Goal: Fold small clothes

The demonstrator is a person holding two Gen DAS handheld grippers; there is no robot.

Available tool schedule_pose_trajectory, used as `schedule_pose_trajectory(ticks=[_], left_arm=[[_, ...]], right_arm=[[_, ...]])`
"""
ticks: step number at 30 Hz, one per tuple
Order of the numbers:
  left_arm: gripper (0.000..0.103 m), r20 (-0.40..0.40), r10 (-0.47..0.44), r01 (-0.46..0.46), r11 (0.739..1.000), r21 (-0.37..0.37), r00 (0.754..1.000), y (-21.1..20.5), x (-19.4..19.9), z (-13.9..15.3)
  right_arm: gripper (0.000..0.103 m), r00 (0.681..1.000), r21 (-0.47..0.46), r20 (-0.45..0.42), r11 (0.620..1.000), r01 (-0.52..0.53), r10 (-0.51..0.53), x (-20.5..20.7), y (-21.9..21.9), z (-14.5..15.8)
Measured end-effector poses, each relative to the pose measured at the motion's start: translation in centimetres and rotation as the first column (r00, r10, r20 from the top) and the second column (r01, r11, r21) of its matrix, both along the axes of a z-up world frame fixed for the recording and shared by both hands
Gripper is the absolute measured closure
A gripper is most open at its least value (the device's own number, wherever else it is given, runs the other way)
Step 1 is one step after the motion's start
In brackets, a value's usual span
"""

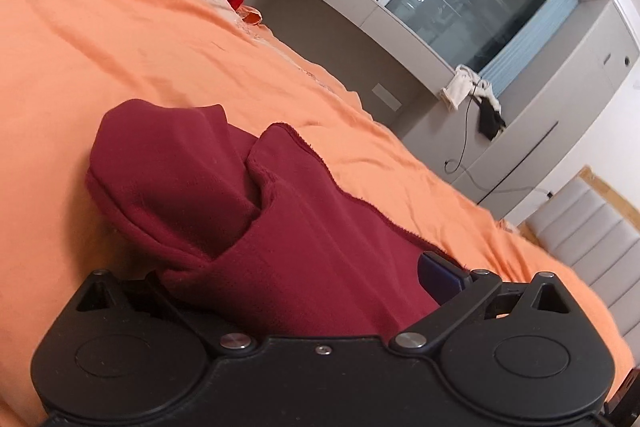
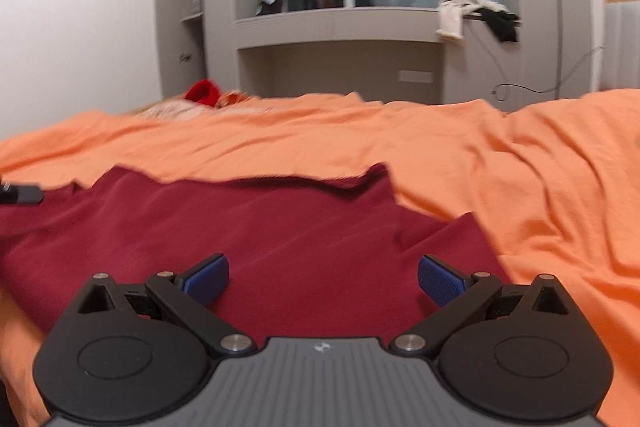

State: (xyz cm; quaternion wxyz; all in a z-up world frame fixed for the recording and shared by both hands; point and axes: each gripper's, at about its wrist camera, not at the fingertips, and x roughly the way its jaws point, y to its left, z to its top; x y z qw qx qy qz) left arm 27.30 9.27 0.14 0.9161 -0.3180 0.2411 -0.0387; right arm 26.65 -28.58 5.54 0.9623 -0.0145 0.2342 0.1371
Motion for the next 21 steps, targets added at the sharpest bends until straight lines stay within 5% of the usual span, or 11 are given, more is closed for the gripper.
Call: schedule_pose_trajectory(ticks=[12,17,21], left_arm=[[0.001,-0.006,0.004,-0.004,1.000,0.018,1.000,-0.3,-0.3,0.0],[0.001,0.005,0.016,-0.016,1.000,-0.026,1.000,0.1,-0.5,-0.1],[0.001,0.007,0.018,-0.017,1.000,-0.022,1.000,-0.1,-0.5,0.0]], right_arm=[[0.000,0.990,-0.137,0.136,0.990,-0.020,0.039,-1.5,5.6,0.0],[0.000,0.983,-0.137,0.155,0.988,-0.075,0.097,-2.0,7.0,0.4],[0.000,0.984,-0.223,0.120,0.970,-0.099,0.128,-1.8,9.1,-1.0]])
